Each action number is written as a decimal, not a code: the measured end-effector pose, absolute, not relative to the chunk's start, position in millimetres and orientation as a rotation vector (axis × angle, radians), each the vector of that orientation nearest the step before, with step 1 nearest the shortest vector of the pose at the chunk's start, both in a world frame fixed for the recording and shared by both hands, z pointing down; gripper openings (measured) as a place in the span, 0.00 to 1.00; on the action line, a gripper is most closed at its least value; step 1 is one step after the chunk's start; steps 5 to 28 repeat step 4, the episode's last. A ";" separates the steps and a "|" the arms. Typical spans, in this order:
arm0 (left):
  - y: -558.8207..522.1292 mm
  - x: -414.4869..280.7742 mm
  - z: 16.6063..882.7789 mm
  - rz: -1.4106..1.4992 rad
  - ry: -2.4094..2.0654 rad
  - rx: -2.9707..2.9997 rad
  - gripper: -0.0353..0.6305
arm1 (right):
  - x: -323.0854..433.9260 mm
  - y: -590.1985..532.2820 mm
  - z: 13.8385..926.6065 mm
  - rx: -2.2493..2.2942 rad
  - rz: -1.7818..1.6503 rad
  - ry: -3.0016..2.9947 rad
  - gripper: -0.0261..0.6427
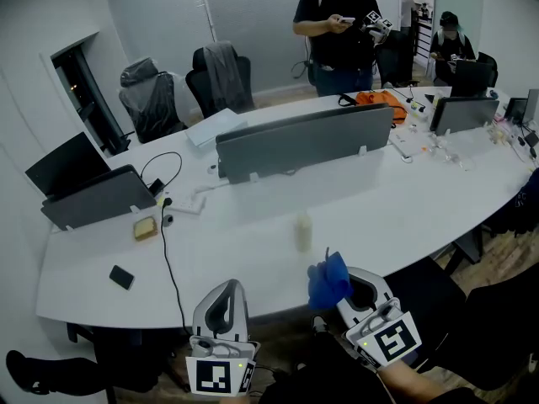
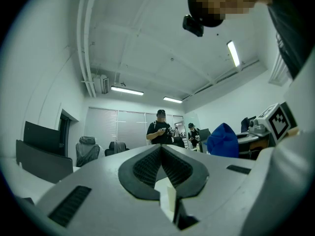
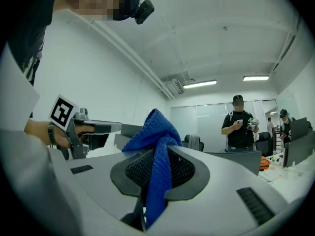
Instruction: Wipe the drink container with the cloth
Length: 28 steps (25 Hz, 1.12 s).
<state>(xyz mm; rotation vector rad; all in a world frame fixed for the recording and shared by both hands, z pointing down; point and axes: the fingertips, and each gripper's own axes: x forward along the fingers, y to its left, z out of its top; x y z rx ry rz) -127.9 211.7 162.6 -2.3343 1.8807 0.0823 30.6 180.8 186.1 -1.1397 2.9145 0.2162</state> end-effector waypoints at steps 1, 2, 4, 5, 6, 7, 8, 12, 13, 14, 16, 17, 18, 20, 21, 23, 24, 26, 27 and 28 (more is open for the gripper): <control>211.8 -127.6 162.4 0.082 1.881 -2.334 0.06 | 30.3 181.0 185.7 -1.137 0.217 2.915 0.11; 211.8 -127.3 162.2 0.081 1.881 -2.333 0.06 | 30.1 181.0 185.4 -1.135 0.218 2.915 0.11; 211.4 -126.5 162.2 0.079 1.879 -2.335 0.06 | 29.9 180.8 184.6 -1.134 0.220 2.915 0.11; 211.4 -126.5 162.2 0.079 1.879 -2.335 0.06 | 29.9 180.8 184.6 -1.134 0.220 2.915 0.11; 211.4 -126.5 162.2 0.079 1.879 -2.335 0.06 | 29.9 180.8 184.6 -1.134 0.220 2.915 0.11; 211.4 -126.5 162.2 0.079 1.879 -2.335 0.06 | 29.9 180.8 184.6 -1.134 0.220 2.915 0.11; 211.4 -126.5 162.2 0.079 1.879 -2.335 0.06 | 29.9 180.8 184.6 -1.134 0.220 2.915 0.11; 211.4 -126.5 162.2 0.079 1.879 -2.335 0.06 | 29.9 180.8 184.6 -1.134 0.220 2.915 0.11; 211.4 -126.5 162.2 0.079 1.879 -2.335 0.06 | 29.9 180.8 184.6 -1.134 0.220 2.915 0.11; 211.4 -126.5 162.2 0.079 1.879 -2.335 0.06 | 29.9 180.8 184.6 -1.134 0.220 2.915 0.11; 211.4 -126.5 162.2 0.079 1.879 -2.335 0.06 | 29.9 180.8 184.6 -1.134 0.220 2.915 0.11; 211.4 -126.5 162.2 0.079 1.879 -2.335 0.06 | 29.9 180.8 184.6 -1.134 0.220 2.915 0.11; 211.4 -126.5 162.2 0.079 1.879 -2.335 0.06 | 29.9 180.8 184.6 -1.134 0.220 2.915 0.11; 211.4 -126.5 162.2 0.079 1.879 -2.335 0.06 | 29.9 180.8 184.6 -1.134 0.220 2.915 0.11; 211.4 -126.5 162.2 0.079 1.879 -2.335 0.06 | 29.9 180.8 184.6 -1.134 0.220 2.915 0.11; 211.4 -126.5 162.2 0.079 1.879 -2.335 0.06 | 29.9 180.8 184.6 -1.134 0.220 2.915 0.11; 211.4 -126.5 162.2 0.079 1.879 -2.335 0.06 | 29.9 180.8 184.6 -1.134 0.220 2.915 0.11; 211.4 -126.5 162.2 0.079 1.879 -2.335 0.06 | 29.9 180.8 184.6 -1.134 0.220 2.915 0.11; 211.4 -126.5 162.2 0.079 1.879 -2.335 0.06 | 29.9 180.8 184.6 -1.134 0.220 2.915 0.11; 211.4 -126.5 162.2 0.079 1.879 -2.335 0.06 | 29.9 180.8 184.6 -1.134 0.220 2.915 0.11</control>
